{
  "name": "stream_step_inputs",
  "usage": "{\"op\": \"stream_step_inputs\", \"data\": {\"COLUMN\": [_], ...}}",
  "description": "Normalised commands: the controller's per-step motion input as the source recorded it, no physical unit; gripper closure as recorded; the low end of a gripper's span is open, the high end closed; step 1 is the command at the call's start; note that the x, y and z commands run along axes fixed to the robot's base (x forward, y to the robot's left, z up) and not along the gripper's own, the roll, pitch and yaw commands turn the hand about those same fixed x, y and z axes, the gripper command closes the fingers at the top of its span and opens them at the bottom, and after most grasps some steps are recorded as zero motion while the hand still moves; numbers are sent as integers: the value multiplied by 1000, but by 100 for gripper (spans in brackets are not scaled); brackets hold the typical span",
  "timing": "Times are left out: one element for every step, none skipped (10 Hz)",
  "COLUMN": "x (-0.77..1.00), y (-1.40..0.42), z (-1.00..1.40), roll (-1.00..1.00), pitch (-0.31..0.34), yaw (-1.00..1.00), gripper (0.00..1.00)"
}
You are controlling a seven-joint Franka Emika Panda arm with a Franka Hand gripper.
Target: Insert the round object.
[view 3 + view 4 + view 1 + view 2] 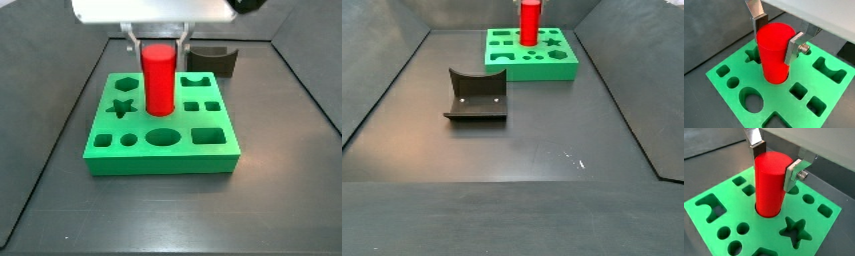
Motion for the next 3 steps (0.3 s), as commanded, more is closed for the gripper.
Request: {"op": "stream_step_inputs", "data": {"x": [23,0,0], "y": [34,149,0], "z": [-383,-40,0], "roll": [-336,-163,0], "pitch": [0,0,0], "yaw": [-63,-29,0], "gripper": [100,100,100]}}
